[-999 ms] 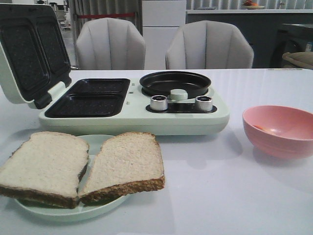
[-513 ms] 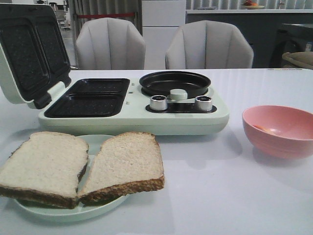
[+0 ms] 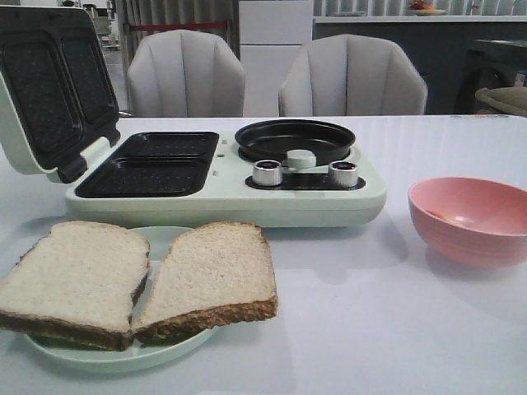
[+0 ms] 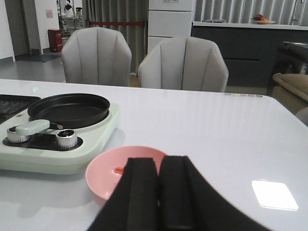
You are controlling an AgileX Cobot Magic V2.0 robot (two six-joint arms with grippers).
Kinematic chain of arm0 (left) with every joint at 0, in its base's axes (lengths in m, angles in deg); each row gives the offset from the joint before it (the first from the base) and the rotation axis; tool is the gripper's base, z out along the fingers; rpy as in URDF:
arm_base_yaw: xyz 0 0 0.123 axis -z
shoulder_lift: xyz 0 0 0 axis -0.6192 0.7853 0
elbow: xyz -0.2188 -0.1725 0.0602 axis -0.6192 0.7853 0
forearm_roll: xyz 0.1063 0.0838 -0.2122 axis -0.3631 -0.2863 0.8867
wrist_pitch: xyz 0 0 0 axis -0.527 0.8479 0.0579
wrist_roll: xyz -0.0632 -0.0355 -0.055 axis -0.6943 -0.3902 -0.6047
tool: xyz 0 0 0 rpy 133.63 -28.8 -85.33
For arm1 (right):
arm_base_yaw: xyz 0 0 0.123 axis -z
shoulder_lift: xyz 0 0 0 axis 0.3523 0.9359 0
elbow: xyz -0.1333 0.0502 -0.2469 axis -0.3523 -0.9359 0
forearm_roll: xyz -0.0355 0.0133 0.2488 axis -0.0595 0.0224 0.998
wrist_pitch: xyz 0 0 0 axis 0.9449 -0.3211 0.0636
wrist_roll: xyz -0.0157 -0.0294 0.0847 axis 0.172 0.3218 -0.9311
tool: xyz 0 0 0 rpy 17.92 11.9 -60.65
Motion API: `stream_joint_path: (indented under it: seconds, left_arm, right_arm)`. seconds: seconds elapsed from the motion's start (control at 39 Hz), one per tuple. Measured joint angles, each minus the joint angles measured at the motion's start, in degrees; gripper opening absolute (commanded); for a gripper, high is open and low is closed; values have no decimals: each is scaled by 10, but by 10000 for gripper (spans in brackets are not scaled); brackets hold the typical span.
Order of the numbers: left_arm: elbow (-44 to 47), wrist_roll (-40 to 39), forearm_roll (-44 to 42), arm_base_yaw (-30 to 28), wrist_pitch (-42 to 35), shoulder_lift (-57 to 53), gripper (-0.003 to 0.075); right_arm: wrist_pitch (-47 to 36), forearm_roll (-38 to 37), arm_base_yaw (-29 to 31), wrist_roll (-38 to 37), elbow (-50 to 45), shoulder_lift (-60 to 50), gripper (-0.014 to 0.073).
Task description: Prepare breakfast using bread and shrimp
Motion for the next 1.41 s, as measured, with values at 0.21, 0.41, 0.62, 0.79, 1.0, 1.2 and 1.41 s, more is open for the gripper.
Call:
stream_joint_path:
  seconds: [0.21, 0.41, 0.62, 0.79, 1.0, 1.2, 1.41]
  left_arm:
    - [1, 0, -1, 0, 24, 25, 114]
    - [7, 0, -5, 0, 28, 26, 136]
    - [7, 0, -5, 0, 28, 26, 377]
    - [7, 0, -22, 0, 28, 29, 627]
    - [7, 0, -31, 0, 28, 54, 639]
    - [8, 0, -50, 28, 33, 60, 639]
    - [8, 2, -163, 78, 42, 82, 639]
  right_arm:
    - [0, 0, 0, 0, 0, 0, 135]
    - [0, 0, 0, 0, 0, 0, 135]
    - [0, 0, 0, 0, 0, 0, 135]
    - [0, 0, 0, 0, 0, 0, 135]
    - [0, 0, 0, 0, 0, 0, 135]
    - [0, 0, 0, 0, 0, 0, 135]
    - [0, 0, 0, 0, 0, 0, 141]
